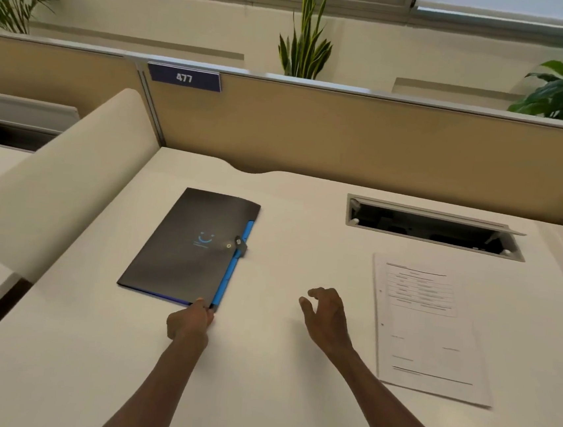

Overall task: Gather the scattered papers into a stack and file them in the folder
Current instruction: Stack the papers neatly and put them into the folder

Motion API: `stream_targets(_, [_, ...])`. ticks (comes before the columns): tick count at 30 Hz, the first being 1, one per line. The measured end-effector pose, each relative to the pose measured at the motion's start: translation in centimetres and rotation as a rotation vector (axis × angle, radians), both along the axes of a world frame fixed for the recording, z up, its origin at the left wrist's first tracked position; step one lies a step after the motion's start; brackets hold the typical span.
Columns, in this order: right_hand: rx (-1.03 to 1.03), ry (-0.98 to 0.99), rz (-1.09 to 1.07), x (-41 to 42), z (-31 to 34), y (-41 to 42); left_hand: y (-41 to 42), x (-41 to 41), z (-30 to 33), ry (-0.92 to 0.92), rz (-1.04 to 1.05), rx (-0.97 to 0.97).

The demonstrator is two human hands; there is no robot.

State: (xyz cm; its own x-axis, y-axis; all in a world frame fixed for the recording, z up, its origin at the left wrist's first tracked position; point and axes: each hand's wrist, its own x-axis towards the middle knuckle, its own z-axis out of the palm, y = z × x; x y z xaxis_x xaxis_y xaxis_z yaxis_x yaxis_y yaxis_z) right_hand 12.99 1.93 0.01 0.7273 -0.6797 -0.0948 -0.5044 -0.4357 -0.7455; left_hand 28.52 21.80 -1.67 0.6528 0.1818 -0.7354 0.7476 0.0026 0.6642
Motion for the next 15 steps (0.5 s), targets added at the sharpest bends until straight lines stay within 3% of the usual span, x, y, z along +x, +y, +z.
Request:
stream_targets(5, [0.019,-0.009,0.03,2.2,-0.4,2.5,0.6,0.6,-0.1,0.026,0.102,-0.166])
stream_targets(15, [0.124,0.007,-0.013,5.3,0.0,5.0,0.0,-6.4,3.3,0.105,0.084,-0.253])
